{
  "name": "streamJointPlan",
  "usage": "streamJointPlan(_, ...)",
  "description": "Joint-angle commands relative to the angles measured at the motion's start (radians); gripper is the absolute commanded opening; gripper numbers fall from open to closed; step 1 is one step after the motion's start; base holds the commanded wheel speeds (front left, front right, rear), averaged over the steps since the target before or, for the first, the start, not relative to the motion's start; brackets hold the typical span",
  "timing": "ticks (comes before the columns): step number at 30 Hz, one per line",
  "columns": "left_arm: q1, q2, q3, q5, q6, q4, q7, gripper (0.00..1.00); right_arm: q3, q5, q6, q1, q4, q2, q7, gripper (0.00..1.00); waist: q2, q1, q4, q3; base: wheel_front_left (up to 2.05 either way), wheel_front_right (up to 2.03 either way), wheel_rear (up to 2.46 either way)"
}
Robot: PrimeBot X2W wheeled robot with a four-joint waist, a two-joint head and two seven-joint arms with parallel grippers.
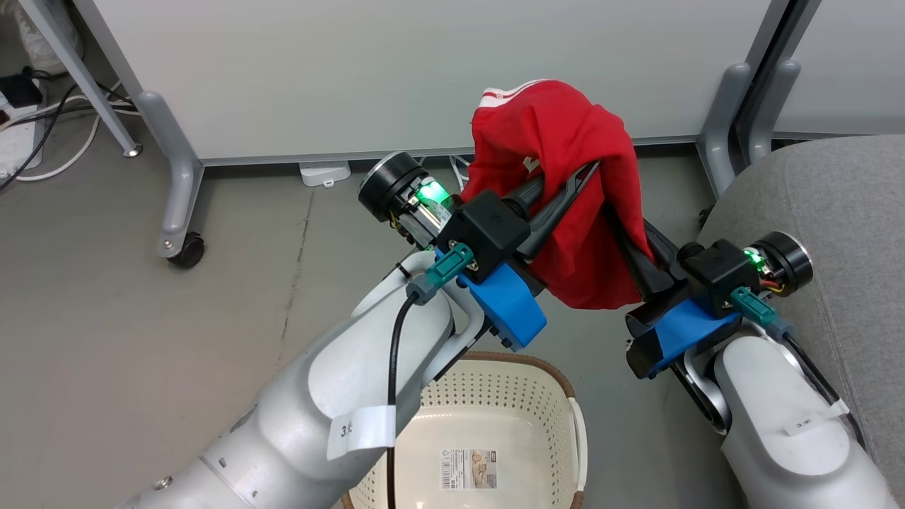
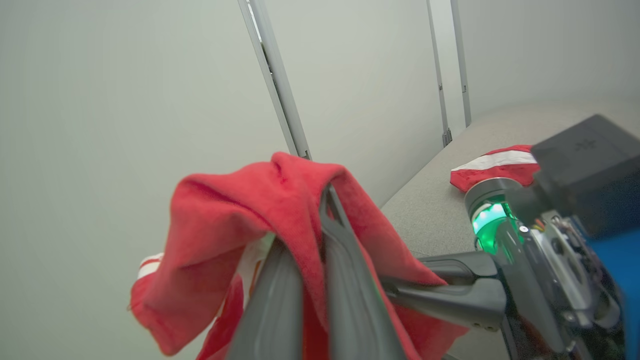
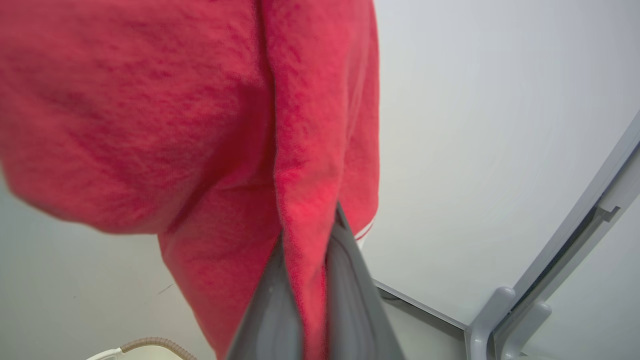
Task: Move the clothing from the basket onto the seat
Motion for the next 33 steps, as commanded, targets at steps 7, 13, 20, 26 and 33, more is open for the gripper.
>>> streamJointPlan(7, -0.009, 0.0, -0.004, -0.002, 0.001, 0.002, -0.004, 0.0, -0.006, 0.011, 0.0, 0.012, -0.007, 0.001, 0.0, 0.0, 0.0, 0.0, -0.001, 0.005, 0.0, 0.0, 0.0)
streamJointPlan(13, -0.008, 0.001, -0.002, -0.006, 0.001, 0.009, -0.005, 0.98, -0.011, 0.014, 0.0, 0.013, -0.01, 0.001, 0.0, 0.0, 0.0, 0.0, -0.001, 0.007, 0.0, 0.0, 0.0)
streamJointPlan(20, 0.001, 0.0, 0.0, -0.005, 0.01, 0.013, -0.005, 1.0, -0.025, 0.02, 0.0, 0.016, -0.017, 0.005, 0.0, 0.0, 0.0, 0.0, -0.004, 0.009, 0.0, 0.0, 0.0)
streamJointPlan(26, 0.01, -0.001, -0.002, -0.003, 0.013, 0.014, -0.005, 1.0, -0.043, 0.023, 0.0, 0.017, -0.025, 0.002, 0.0, 0.0, 0.0, 0.0, -0.007, 0.014, 0.0, 0.0, 0.0)
streamJointPlan(33, 0.019, -0.002, -0.004, -0.002, 0.014, 0.014, -0.005, 1.0, -0.082, 0.021, 0.0, 0.02, -0.044, 0.005, 0.0, 0.0, 0.0, 0.0, -0.019, 0.039, 0.0, 0.0, 0.0)
